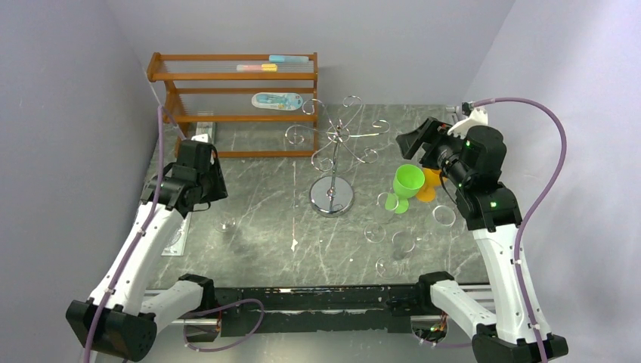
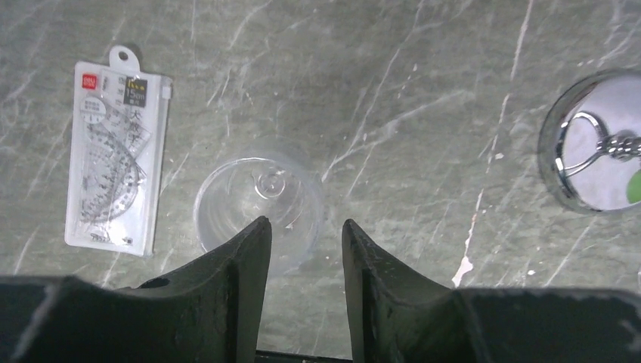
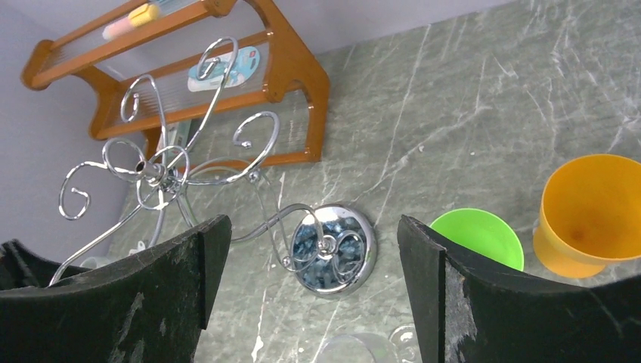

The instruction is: Place the wine glass upside down on the wine glass rack

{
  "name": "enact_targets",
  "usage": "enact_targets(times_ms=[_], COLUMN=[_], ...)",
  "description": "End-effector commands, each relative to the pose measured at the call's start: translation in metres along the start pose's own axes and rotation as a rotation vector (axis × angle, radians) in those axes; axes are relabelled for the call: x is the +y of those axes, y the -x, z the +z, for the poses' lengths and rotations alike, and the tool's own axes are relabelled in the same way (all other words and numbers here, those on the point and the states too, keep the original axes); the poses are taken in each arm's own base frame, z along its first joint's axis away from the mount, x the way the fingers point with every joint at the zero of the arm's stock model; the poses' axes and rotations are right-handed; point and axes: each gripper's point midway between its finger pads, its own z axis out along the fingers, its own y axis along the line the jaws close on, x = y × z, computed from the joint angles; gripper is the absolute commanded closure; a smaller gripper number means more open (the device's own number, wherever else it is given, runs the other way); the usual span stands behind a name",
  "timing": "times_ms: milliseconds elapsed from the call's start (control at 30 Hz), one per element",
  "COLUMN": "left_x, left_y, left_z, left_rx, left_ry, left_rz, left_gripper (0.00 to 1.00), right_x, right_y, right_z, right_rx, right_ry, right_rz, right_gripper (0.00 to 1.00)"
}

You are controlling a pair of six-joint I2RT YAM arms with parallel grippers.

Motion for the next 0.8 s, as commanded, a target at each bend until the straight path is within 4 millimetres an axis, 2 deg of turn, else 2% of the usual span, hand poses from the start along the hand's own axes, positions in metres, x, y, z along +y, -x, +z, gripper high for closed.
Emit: enact_targets(times_ms=[0, 200, 333, 433, 600, 767], left_x=[0.004, 0.003, -0.004, -0.004, -0.016, -0.032], left_y=[-0.009, -0.020, -0.019, -0.011, 0.020, 0.064], left_z=[0.016, 0.034, 0.038, 0.034, 0.004, -0.045], left_rx=[0.015, 0.065, 0.099, 0.100, 0.010, -0.156], left_ry=[0.024, 0.034, 0.012, 0.021, -0.055, -0.165], left_rz=[-0.012, 0.029, 0.045, 0.061, 0.066, 0.020], left_gripper=[0.58, 0.75, 0.94, 0.95, 0.95, 0.95], right_x=[0.009, 0.011, 0.006, 0.007, 0.017, 0.055], right_y=[0.006, -0.002, 0.005, 0.013, 0.032, 0.049], right_z=[0.002, 0.011, 0.012, 0.009, 0.001, -0.013], right_rx=[-0.017, 0.012, -0.023, -0.050, -0.084, -0.132], right_ry=[0.048, 0.073, 0.032, 0.027, 0.045, 0.232], right_rz=[-0.014, -0.001, 0.032, 0.046, 0.052, 0.058], right_gripper=[0.15, 0.16, 0.16, 0.16, 0.16, 0.19])
